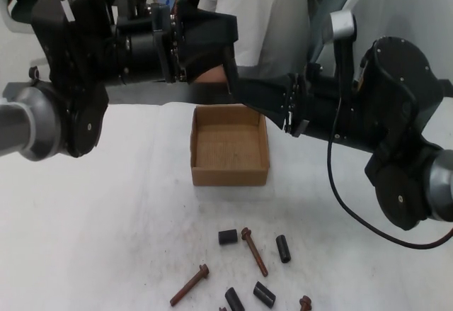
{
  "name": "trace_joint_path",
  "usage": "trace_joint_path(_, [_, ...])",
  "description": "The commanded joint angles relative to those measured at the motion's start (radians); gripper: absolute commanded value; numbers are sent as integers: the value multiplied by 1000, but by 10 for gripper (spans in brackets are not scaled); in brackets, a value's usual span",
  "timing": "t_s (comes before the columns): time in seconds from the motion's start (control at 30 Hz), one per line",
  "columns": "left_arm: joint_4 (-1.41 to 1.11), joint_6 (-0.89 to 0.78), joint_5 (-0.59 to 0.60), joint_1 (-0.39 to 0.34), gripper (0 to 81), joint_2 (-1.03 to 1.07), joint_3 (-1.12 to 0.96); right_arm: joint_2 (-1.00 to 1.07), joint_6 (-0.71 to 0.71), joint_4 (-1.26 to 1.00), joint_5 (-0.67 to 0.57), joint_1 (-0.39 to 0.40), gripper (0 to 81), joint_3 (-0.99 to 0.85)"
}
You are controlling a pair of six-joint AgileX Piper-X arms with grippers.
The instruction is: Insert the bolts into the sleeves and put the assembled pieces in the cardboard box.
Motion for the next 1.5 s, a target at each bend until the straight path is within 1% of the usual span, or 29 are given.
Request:
trace_joint_path(0.0, [15,-11,27,18,591,-6,0,-12,-8,-28,14,-6,8,-13])
trace_joint_path(0.1, [15,-16,36,35,591,-6,0,-12,-43,-28,14,-6,8,-13])
trace_joint_path(0.43, [15,-16,39,35,591,-6,0,-12,-45,-43,14,-6,8,-13])
trace_joint_path(0.57, [37,-4,46,63,591,-6,0,-12,-52,-106,22,-6,8,-13])
trace_joint_path(0.63, [97,28,61,90,586,-6,0,-12,-72,-45,20,-8,8,-13])
trace_joint_path(0.67, [123,38,76,103,575,-6,0,-12,-103,4,20,-9,8,-13])
trace_joint_path(0.8, [190,67,161,163,499,-6,0,-14,-215,162,20,-9,8,-13])
trace_joint_path(0.87, [190,67,194,181,439,-6,0,-14,-250,192,25,-9,8,-13])
trace_joint_path(0.93, [190,76,209,187,353,-11,0,-9,-258,223,54,-17,8,-13])
trace_joint_path(1.07, [190,126,214,184,90,-23,0,20,-244,244,68,-55,8,-13])
trace_joint_path(1.13, [190,145,219,184,18,-24,0,42,-218,244,80,-78,8,-13])
trace_joint_path(1.17, [190,152,221,184,1,-27,0,52,-204,244,82,-86,8,-13])
trace_joint_path(1.3, [190,157,215,184,3,-30,0,117,-105,244,77,-116,8,-20])
trace_joint_path(1.47, [193,151,219,184,3,-34,0,192,-62,246,59,-115,8,-48])
